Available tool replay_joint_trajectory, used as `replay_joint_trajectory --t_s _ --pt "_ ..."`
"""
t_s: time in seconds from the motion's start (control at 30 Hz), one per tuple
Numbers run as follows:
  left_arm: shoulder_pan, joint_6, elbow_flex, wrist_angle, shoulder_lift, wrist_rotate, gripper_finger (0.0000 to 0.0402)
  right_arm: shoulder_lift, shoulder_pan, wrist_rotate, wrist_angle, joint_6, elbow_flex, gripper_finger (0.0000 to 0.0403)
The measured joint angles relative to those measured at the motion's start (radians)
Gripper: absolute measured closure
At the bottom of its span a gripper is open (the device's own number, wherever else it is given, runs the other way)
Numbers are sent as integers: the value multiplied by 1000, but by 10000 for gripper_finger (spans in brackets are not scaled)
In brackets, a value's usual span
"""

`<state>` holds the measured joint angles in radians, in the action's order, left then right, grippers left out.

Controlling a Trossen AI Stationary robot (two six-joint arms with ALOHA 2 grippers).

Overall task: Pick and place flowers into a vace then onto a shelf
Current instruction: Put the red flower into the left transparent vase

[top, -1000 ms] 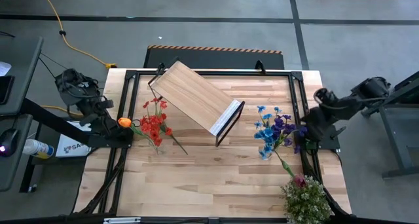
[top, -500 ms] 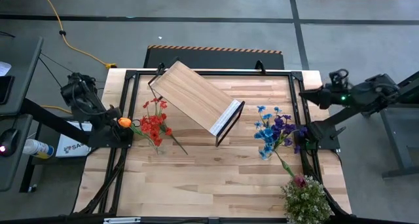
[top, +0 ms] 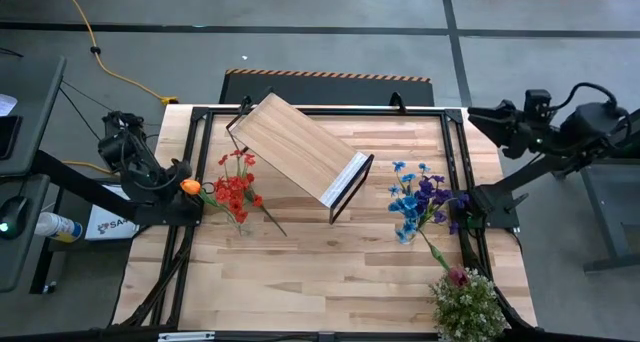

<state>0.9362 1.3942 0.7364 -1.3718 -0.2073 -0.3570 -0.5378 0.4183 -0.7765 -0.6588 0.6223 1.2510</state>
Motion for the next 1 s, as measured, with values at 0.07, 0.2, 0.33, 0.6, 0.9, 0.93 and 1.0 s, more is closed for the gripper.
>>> replay_joint_trajectory --t_s 0.07,0.2,0.33,0.6,0.9,0.93,1.0 --pt "0 29 0 -10 0 -1 297 -7 0 -1 26 -25 0 142" --pt "0 194 0 -41 -8 31 312 -21 0 0 41 -46 0 142" --pt "0 319 0 -33 -7 36 325 -40 0 0 43 -46 -1 142" --pt "0 489 4 -70 -7 -36 331 -77 0 0 72 -47 -2 142" --pt "0 651 23 -142 -6 295 346 -106 0 9 229 -169 -2 142" --pt "0 689 23 -150 -6 323 348 -107 0 8 239 -182 -2 142" --pt "0 763 23 -151 -6 337 350 -107 0 8 250 -204 -2 142"
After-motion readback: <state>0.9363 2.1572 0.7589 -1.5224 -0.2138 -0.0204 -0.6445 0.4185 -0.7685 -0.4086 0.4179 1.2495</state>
